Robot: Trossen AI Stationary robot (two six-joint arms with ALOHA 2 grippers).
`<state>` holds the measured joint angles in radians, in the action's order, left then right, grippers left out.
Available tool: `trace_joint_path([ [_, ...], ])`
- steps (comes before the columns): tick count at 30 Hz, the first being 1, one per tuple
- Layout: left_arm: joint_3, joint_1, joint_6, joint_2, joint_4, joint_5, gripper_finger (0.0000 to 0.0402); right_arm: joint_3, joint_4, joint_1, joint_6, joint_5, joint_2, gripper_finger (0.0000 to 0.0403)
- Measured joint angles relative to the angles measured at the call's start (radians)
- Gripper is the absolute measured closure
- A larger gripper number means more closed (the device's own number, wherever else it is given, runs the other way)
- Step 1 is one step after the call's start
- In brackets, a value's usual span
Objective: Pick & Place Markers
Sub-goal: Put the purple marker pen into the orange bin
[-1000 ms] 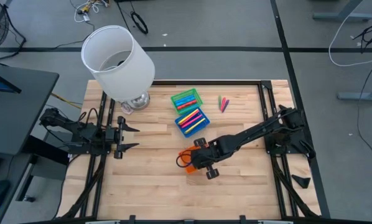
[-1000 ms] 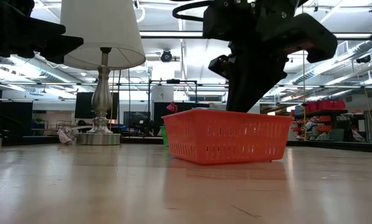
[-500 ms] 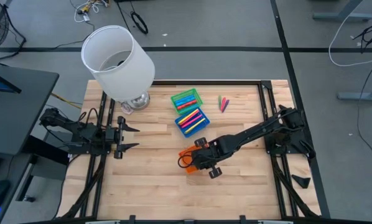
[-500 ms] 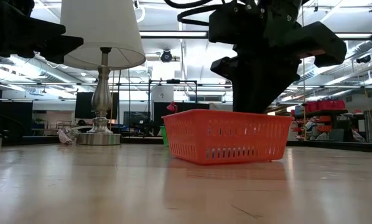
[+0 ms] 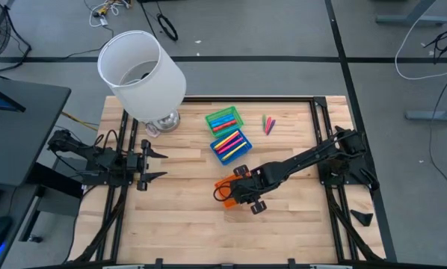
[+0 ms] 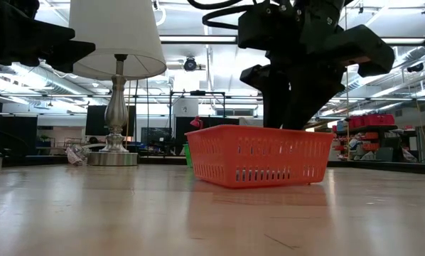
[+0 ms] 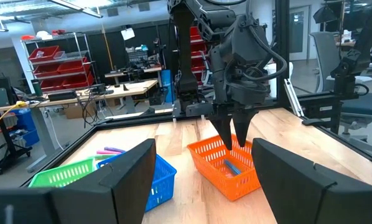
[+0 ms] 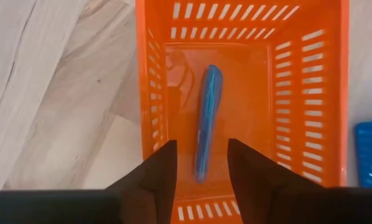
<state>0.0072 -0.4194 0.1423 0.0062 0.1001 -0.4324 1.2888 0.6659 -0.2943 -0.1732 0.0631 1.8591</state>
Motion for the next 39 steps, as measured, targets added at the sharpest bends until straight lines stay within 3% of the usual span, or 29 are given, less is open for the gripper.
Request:
trace_joint_path([
  [9,0.0,0.0,0.0,0.0,0.0,0.0,0.0129,0.0,0.0,0.0,0.02,0.0,0.0,0.0264],
  [16,0.0,0.0,0.0,0.0,0.0,0.0,0.0129,-0.001,-0.06,0.0,0.208,0.033,-0.005,0.0264],
  [22,0.0,0.0,0.0,0.0,0.0,0.0,0.0129,-0.001,-0.058,0.007,0.27,0.09,-0.057,0.0264],
  [29,0.0,0.0,0.0,0.0,0.0,0.0,0.0129,-0.001,-0.012,0.055,0.43,0.107,-0.148,0.0264],
  [39,0.0,0.0,0.0,0.0,0.0,0.0,0.0129,-0.001,-0.02,0.126,0.461,0.105,-0.16,0.0264],
])
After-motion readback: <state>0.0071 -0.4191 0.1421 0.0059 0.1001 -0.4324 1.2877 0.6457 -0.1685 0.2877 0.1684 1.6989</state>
